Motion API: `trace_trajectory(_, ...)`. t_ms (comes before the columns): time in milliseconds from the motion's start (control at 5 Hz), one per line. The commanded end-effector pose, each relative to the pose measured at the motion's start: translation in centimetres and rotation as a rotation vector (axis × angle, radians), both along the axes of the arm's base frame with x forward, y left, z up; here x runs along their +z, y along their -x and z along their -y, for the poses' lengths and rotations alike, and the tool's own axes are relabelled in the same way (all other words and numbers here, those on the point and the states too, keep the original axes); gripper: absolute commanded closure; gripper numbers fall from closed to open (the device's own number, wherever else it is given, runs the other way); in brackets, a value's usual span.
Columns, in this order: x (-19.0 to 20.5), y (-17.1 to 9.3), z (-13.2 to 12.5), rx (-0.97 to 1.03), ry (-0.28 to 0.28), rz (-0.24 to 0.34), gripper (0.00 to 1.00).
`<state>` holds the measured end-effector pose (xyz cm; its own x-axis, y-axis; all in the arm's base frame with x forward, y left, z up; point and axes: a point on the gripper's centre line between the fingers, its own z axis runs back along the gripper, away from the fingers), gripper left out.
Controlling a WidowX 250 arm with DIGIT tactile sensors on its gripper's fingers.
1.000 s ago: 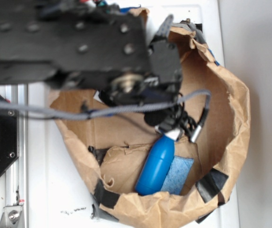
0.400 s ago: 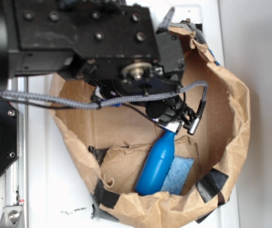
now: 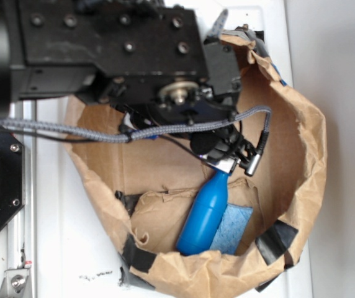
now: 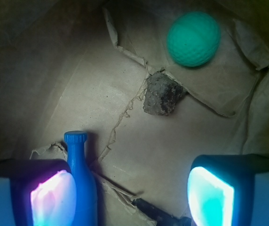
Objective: Grab the rock.
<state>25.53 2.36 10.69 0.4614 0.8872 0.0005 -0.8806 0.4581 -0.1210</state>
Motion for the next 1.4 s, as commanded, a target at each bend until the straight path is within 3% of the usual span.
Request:
trace_trajectory(0,0.2,-0.3,-0.4,0.259,0.016,-0.015,0.00)
trace_trajectory(400,-1.2,-0.8,-1.5,0.397,-0.020,-0.049,0.00)
trace_trajectory(1200,-3.9,-1.9,-4.8,0.418,-0.110,-0.011,0.00)
